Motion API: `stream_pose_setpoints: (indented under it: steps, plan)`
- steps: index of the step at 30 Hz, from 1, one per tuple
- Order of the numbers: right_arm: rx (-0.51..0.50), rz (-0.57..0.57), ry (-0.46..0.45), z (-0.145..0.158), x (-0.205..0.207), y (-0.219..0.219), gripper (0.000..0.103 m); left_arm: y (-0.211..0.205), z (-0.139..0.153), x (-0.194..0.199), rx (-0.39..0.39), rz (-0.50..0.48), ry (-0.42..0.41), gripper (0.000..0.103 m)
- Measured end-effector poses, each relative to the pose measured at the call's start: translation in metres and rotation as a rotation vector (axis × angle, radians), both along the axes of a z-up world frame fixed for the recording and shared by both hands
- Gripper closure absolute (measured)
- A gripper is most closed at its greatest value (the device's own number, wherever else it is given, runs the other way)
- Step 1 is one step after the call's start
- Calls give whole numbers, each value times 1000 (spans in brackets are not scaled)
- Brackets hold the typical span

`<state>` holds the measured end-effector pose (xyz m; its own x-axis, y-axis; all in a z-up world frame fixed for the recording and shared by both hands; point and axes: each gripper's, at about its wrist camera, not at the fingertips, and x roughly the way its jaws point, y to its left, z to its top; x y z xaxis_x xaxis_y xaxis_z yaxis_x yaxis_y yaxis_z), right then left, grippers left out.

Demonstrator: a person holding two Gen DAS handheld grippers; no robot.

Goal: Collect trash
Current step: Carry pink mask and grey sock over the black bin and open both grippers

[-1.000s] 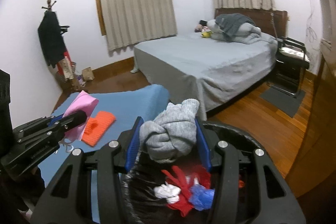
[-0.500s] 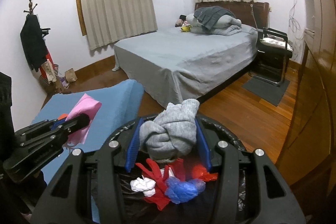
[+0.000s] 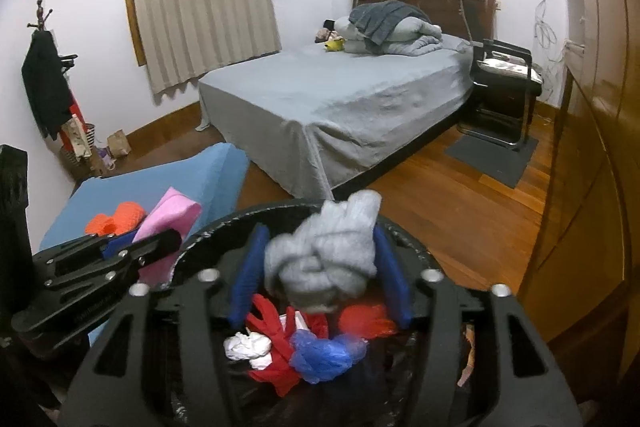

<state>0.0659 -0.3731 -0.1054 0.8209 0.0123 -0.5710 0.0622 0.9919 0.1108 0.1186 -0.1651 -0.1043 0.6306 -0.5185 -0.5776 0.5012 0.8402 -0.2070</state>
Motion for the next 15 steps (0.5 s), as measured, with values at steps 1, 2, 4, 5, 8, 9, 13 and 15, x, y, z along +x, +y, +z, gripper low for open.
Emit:
stream_pose_setpoints:
  steps: [1,2,4,5,8,9,13,15]
  plan:
    - [-2,-6,-1,0,0,-2,40,2,-1,1,-10,0,5,57]
    - [-5,-13,-3,-1,0,-4,36,2,-1,0,-10,3,7,55]
    - [-11,-29,-17,1,-2,-6,27,5,-2,1,-9,8,13,52]
    - [-13,-34,-24,2,-2,-7,19,7,-2,1,-7,18,9,48]
    - [-21,-41,-54,7,-6,-5,6,19,3,0,6,57,-18,38]
    - [-18,-37,-58,9,-5,-4,6,23,6,-1,11,71,-30,33]
    - [-9,-10,-70,14,-3,3,5,48,21,-6,31,141,-84,24]
    - [-6,17,-74,16,-2,13,5,63,26,-11,42,178,-109,21]
